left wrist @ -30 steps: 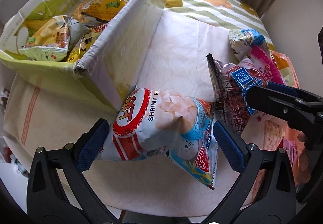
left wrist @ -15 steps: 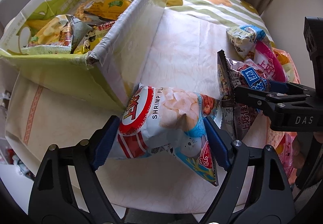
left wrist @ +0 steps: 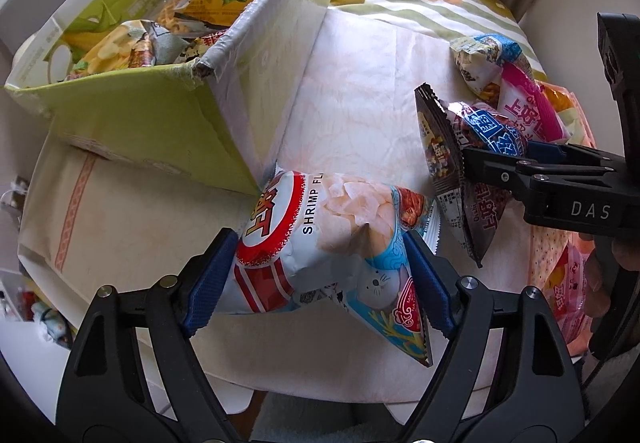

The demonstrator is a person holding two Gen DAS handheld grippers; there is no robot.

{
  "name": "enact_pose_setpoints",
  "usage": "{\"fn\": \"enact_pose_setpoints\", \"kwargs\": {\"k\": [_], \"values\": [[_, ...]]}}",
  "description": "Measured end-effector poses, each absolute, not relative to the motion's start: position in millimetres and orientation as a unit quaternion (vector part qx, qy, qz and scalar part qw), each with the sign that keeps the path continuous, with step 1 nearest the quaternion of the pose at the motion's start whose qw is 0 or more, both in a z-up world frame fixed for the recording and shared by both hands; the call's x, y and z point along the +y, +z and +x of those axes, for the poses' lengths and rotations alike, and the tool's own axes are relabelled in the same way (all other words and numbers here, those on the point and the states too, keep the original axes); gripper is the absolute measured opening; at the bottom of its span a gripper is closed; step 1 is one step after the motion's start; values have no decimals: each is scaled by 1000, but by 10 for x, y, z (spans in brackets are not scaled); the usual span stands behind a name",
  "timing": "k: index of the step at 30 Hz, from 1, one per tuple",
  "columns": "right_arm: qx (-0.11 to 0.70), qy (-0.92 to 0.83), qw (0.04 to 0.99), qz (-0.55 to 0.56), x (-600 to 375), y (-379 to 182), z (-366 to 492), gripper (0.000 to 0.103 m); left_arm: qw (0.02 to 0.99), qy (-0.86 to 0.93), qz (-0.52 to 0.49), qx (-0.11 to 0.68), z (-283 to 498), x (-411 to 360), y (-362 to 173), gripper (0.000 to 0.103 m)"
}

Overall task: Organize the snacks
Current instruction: 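Grasp the white-red shrimp chip bag with the left tool while the right tool grasps the brown cookie bag, then carry both bags over the box and open the left tool to drop the shrimp bag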

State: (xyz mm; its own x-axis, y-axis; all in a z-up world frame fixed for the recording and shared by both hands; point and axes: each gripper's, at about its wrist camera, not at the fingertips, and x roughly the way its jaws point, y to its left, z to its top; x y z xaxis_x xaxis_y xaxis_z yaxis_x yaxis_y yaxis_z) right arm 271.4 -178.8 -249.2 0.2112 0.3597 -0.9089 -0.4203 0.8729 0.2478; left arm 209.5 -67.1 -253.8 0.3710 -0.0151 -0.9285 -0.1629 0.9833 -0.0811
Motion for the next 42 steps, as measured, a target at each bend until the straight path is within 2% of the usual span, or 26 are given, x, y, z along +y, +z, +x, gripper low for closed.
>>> {"fn": "enact_pose_setpoints", "kwargs": {"k": [2,4,12,18,26,34,42], "values": [[570,254,781,-28,-1793,-2447,2668,76,824,44,-78,559,2059,-685,-2527,80],[563,260,784,-27,-1793,-2391,2621,64,826,45,-77,557,2015,-695,-2508,80],[555,261,790,-1,-1870,-2272,2476,63,836,47,-69,543,1823,-689,-2332,80],[528,258,809,5,-1968,-1920,2306,63,850,43,-61,521,1667,-746,-2066,80],[483,251,839,2,-2094,-1339,2135,63,884,33,-50,463,1496,-766,-1461,80],[436,255,863,-4,-1941,-810,2130,64,913,64,-65,397,1615,-214,-880,80],[405,264,875,-1,-1233,-572,2305,64,920,70,-64,379,2045,720,-658,80]]}}
